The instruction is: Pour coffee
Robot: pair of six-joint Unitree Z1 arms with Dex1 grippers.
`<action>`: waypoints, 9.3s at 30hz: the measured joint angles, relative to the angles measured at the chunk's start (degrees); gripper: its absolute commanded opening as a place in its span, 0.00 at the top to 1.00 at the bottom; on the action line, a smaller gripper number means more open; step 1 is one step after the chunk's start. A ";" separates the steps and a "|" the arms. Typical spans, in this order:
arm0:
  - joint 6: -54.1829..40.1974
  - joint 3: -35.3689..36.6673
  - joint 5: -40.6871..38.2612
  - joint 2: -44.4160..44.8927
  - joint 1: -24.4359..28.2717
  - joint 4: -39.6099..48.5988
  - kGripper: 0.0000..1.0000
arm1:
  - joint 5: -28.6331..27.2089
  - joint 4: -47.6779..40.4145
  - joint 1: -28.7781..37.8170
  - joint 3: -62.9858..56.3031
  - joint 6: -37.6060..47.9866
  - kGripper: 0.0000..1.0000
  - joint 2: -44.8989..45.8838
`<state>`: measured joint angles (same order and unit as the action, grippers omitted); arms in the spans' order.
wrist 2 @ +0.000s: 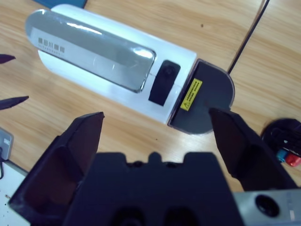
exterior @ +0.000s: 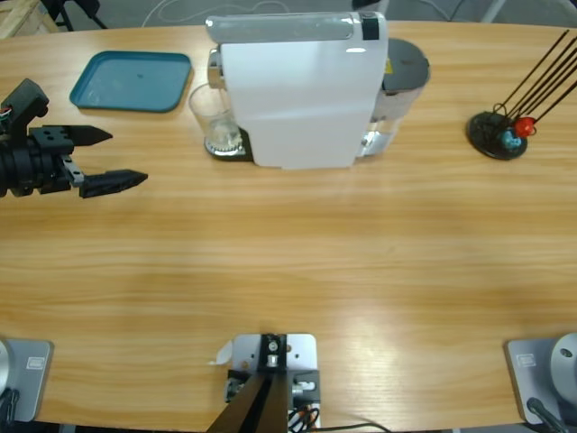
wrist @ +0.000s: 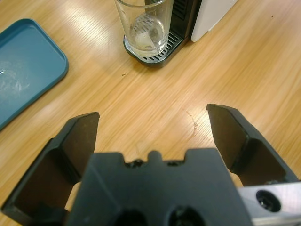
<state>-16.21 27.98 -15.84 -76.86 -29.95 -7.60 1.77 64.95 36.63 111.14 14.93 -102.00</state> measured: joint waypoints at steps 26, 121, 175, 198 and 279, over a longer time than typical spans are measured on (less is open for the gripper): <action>1.24 0.23 -1.88 0.50 -1.65 -0.04 0.00 | 2.81 -43.80 5.43 -71.14 -18.97 0.00 46.08; 0.07 -3.75 -3.88 16.47 -2.10 5.11 0.00 | -3.55 -55.42 7.19 -79.04 -17.20 0.01 44.41; -0.39 -3.71 -3.73 14.35 -2.10 5.11 0.00 | -3.55 -56.58 7.19 -79.64 -17.05 0.00 43.43; -12.85 11.78 -12.40 5.87 8.04 20.17 0.00 | -3.30 -56.75 7.19 -79.65 -16.48 0.00 41.58; -30.01 40.79 -29.02 -36.59 5.87 20.23 0.00 | -2.94 -54.36 6.25 -79.16 -16.22 0.00 36.47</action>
<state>-46.21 68.77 -44.87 -113.45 -24.07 12.62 -1.18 10.59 42.88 31.98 -1.30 -65.52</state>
